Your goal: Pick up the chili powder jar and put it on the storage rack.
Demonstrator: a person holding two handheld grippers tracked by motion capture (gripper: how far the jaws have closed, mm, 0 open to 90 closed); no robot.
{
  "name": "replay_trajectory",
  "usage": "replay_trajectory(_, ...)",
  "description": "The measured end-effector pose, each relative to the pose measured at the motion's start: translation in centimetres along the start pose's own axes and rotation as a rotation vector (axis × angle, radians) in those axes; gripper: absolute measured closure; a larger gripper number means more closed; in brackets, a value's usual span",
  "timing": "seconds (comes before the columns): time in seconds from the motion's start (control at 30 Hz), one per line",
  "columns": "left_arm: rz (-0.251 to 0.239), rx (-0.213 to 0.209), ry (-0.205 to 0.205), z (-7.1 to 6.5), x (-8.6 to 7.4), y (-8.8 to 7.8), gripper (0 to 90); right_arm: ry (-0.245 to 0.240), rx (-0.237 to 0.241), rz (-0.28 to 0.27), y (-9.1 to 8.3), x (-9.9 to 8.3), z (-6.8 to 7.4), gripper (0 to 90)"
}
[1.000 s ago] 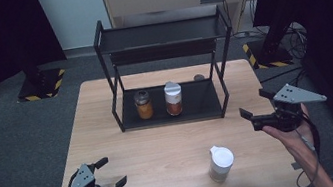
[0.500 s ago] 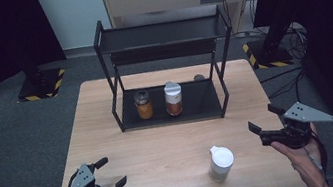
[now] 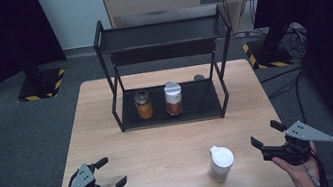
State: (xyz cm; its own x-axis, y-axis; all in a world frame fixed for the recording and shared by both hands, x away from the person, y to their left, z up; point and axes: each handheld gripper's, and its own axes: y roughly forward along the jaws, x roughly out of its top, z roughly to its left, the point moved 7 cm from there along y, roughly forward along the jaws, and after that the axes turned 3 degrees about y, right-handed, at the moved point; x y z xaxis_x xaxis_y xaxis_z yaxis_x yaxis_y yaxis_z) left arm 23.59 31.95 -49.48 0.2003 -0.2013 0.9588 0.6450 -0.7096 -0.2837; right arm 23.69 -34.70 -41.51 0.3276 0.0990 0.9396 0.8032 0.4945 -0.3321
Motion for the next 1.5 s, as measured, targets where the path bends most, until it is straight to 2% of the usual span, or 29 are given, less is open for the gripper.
replay_trajectory(0.47, 0.003, 0.001, 0.001, 0.0, 0.0, 0.0, 1.4, 0.034, -0.012, 0.014, 0.1, -3.1, -0.4, 8.5)
replay_trajectory(0.73, 0.002, 0.0, 0.003, 0.0, 0.0, 0.0, 1.5, 0.039, -0.015, 0.017, 0.1, -3.6, -0.5, 8.5)
replay_trajectory(1.2, 0.002, -0.009, 0.015, -0.1, 0.1, 0.1, 1.5, -0.002, -0.008, 0.025, 0.3, -3.9, -0.3, 8.5)
replay_trajectory(1.5, 0.006, -0.009, 0.019, -0.2, 0.1, 0.1, 1.4, -0.001, -0.003, 0.028, 0.3, -4.0, -0.3, 8.5)
